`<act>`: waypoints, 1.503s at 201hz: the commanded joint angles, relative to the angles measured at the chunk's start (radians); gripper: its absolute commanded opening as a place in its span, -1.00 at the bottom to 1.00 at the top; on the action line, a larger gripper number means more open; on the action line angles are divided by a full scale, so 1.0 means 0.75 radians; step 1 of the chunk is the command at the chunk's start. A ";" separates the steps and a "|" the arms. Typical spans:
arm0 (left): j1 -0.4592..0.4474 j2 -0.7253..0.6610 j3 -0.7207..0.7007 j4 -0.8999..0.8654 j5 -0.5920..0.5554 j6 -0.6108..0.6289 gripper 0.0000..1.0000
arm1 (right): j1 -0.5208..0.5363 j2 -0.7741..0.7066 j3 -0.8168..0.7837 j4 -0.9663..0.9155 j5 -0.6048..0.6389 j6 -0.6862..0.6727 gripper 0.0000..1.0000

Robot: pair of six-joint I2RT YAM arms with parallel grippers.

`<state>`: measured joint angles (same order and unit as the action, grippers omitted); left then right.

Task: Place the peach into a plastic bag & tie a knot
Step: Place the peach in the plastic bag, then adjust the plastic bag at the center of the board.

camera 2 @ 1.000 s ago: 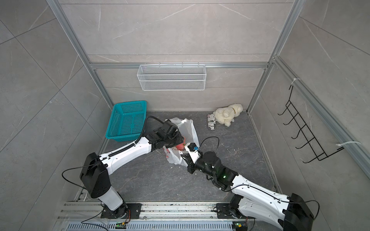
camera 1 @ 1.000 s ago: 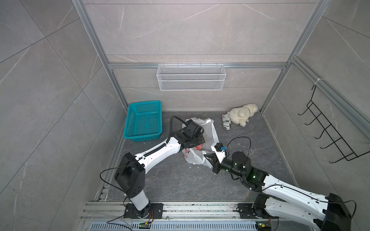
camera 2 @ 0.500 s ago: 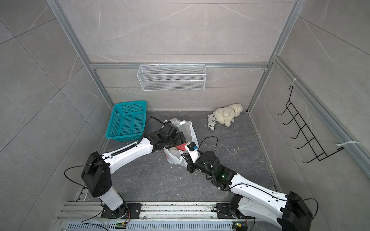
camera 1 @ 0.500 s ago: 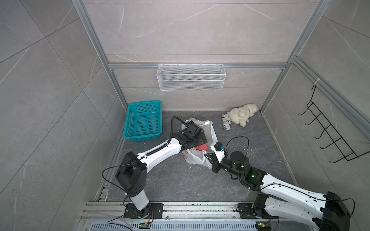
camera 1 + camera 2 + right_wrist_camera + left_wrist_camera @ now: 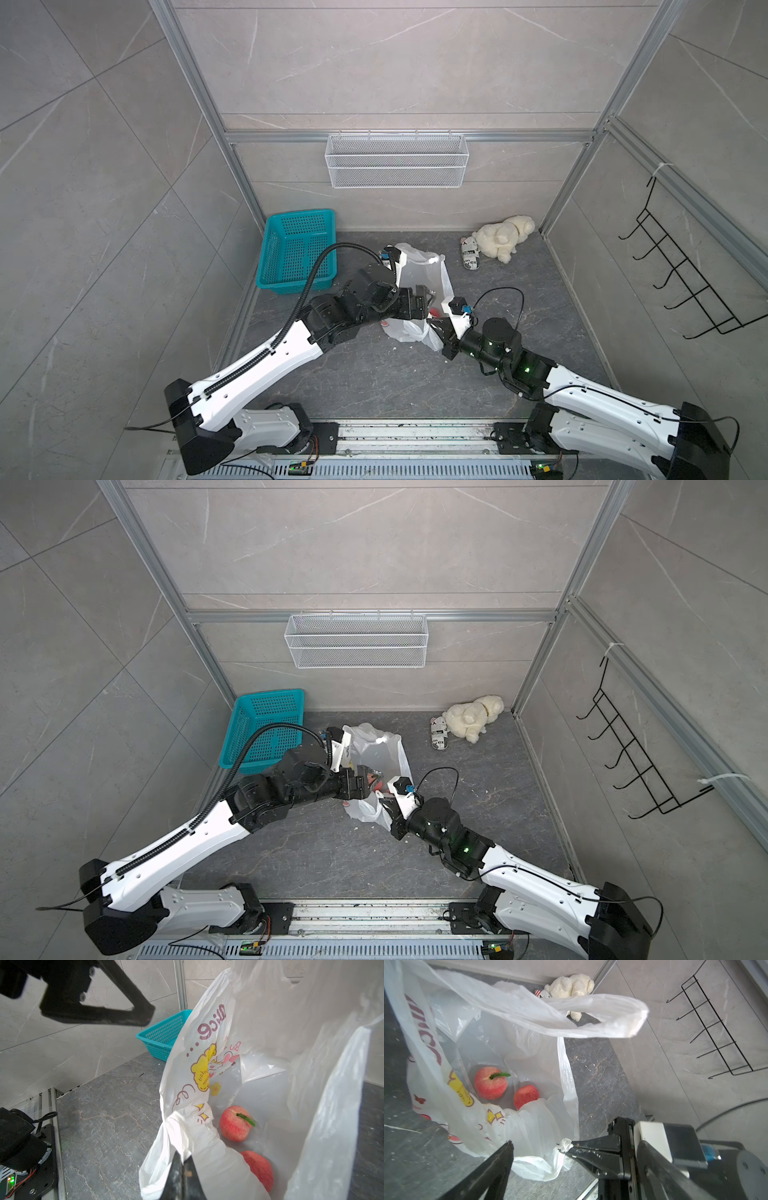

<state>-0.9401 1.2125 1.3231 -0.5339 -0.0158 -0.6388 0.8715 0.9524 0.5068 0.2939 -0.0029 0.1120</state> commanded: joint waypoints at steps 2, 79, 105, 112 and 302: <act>0.004 0.021 0.157 -0.141 0.138 0.201 0.97 | 0.008 -0.035 -0.028 0.059 0.006 0.006 -1.00; 0.028 0.586 1.064 -0.749 -0.009 0.651 0.99 | 0.010 -0.067 -0.034 0.048 -0.034 -0.018 -1.00; 0.035 0.767 1.348 -1.036 -0.066 0.703 0.99 | 0.010 -0.077 -0.035 0.039 -0.029 -0.024 -1.00; 0.036 0.784 1.376 -1.083 -0.071 0.712 0.99 | 0.008 -0.081 -0.035 0.037 -0.030 -0.024 -1.00; 0.170 0.637 1.356 -0.708 -0.268 0.498 -1.00 | 0.004 -0.293 0.148 -0.282 0.146 0.062 -1.00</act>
<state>-0.8848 1.8545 2.3562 -1.1870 -0.1486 -0.1497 0.8719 0.8307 0.5026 0.2279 0.0059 0.1150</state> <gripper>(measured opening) 0.057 0.040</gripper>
